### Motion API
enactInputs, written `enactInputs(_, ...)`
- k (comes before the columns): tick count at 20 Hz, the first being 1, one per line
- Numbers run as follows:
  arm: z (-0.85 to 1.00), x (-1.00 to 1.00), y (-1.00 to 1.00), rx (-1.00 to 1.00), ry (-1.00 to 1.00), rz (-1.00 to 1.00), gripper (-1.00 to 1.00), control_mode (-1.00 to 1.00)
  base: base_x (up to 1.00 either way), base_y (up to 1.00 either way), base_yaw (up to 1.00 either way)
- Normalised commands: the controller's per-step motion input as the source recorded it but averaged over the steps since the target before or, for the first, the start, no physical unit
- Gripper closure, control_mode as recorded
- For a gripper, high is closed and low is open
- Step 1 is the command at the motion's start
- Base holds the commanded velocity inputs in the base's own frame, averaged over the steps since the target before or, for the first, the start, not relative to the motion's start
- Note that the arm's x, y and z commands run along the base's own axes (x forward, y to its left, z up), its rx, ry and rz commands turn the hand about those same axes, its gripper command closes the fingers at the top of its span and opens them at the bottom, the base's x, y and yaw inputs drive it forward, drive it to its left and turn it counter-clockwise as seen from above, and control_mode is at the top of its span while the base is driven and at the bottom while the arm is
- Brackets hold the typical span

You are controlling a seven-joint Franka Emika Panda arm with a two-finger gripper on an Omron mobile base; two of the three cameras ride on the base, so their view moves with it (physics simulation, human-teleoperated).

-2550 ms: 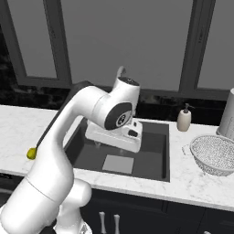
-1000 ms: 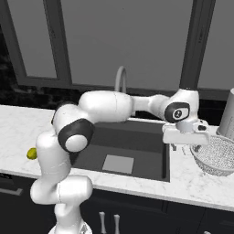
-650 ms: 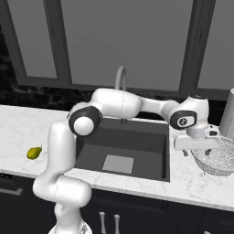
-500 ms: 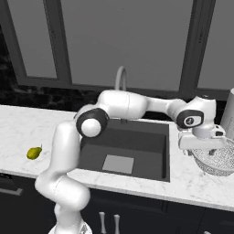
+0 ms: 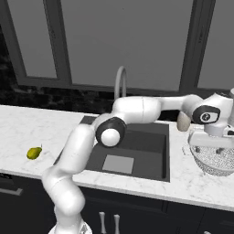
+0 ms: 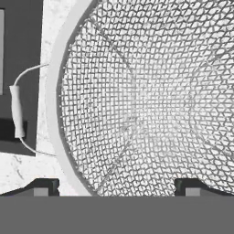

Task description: Put the colander in the sink, put the pear in the colander, and turn on the sink faucet and pour water over the colander.

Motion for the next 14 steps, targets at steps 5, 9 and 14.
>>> enactInputs(5,-0.42,-0.14,0.23,-0.01,0.00,0.00,-1.00,-1.00,0.00,0.00,0.00)
enactInputs(9,-0.46,-0.39,0.46,-0.06,-0.07,0.02,-1.00,-1.00,0.00,0.00,0.00)
enactInputs(14,-0.06,-0.24,0.40,-0.03,-0.08,0.00,-1.00,-1.00,0.00,0.00,0.00)
